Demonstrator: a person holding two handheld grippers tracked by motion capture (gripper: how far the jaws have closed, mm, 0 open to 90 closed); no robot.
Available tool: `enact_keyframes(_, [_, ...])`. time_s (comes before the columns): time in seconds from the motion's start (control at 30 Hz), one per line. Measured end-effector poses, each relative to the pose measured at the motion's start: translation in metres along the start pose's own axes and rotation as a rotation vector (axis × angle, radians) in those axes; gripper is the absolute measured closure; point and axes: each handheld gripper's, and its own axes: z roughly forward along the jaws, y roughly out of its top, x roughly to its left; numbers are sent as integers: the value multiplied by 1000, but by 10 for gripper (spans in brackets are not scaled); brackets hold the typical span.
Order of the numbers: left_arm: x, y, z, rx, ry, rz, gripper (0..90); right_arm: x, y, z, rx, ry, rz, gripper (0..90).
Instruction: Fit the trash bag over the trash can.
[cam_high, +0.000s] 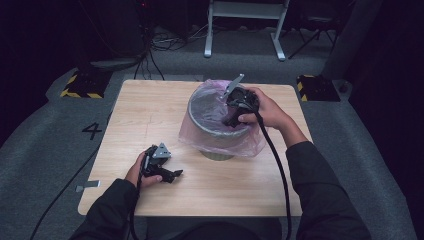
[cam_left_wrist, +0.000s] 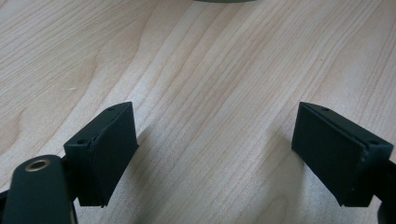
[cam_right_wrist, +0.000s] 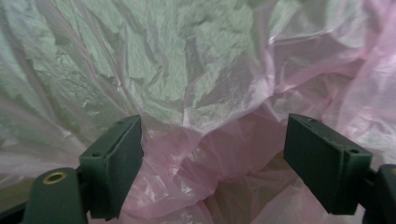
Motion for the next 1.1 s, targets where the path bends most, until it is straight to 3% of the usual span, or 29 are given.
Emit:
enact_keyframes(0.3, [0,0,0,-1,-2,-2,140,1,5,8,122,-1,-59,192])
enact_keyframes(0.53, [0,0,0,-1,-3,-2,140,4,7,11,180,-5,-65,196])
enact_keyframes(0.8, [0,0,0,0,-4,-1,140,5,6,9,159,-21,-58,193])
enact_keyframes(0.9, [0,0,0,0,-3,-1,140,5,5,8,121,-52,-90,189])
enact_keyframes(0.97, [0,0,0,1,-3,0,140,8,4,7,108,-78,-83,186])
enact_keyframes(1.1, [0,0,0,0,-3,-1,140,7,2,5,77,-63,-48,200])
